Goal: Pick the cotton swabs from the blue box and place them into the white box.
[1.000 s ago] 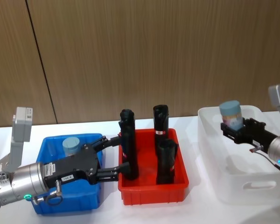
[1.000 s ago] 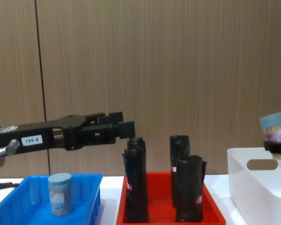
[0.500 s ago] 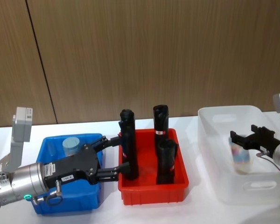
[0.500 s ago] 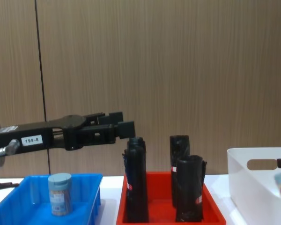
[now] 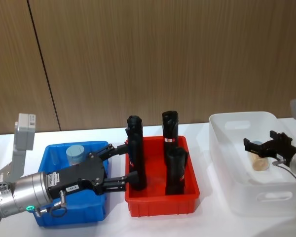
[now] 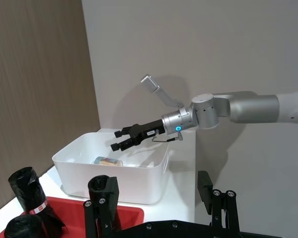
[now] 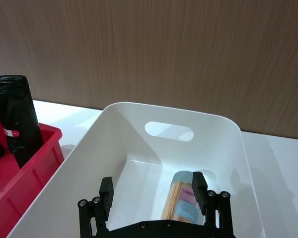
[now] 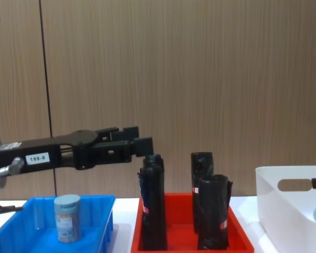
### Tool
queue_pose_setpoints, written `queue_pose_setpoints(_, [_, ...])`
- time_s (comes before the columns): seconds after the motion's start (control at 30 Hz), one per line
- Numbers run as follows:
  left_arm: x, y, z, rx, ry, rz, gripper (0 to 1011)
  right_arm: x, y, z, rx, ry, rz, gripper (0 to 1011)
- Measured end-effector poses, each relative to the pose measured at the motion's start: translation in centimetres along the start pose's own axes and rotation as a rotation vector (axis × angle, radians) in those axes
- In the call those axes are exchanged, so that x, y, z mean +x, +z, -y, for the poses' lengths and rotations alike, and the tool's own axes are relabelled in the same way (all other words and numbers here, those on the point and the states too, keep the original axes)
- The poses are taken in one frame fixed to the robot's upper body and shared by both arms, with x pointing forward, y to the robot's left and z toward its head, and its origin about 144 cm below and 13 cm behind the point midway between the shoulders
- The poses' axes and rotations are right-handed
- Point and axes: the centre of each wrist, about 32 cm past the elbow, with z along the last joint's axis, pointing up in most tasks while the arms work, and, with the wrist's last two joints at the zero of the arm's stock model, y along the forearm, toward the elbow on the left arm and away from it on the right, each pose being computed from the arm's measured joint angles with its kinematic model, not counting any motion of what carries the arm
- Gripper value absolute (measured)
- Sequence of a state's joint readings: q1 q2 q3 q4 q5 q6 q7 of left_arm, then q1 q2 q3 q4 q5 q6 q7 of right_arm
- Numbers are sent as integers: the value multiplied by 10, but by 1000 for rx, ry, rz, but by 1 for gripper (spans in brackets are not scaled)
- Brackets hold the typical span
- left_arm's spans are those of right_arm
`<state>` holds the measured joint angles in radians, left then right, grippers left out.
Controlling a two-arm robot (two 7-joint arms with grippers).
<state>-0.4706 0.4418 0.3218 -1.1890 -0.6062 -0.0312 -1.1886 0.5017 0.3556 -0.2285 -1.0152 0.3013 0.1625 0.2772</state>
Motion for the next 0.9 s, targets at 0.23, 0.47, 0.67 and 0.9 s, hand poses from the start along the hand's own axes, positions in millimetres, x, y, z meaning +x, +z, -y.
queue_pose_setpoints(0.23, [-5,-1,6,17,42,9,1004,-6,-2,3,14,4,6,1001])
queue_pose_setpoints(0.47, [-13,-2,15,43,112,26,1004,-22,-5,13,52,14,19,1001])
queue_pose_setpoints(0.67, [-19,-3,21,59,160,39,1004,-37,-7,23,88,21,27,1002])
queue_pose_setpoints(0.9, [-28,-4,29,77,223,59,1004,-52,-9,35,128,30,34,1002])
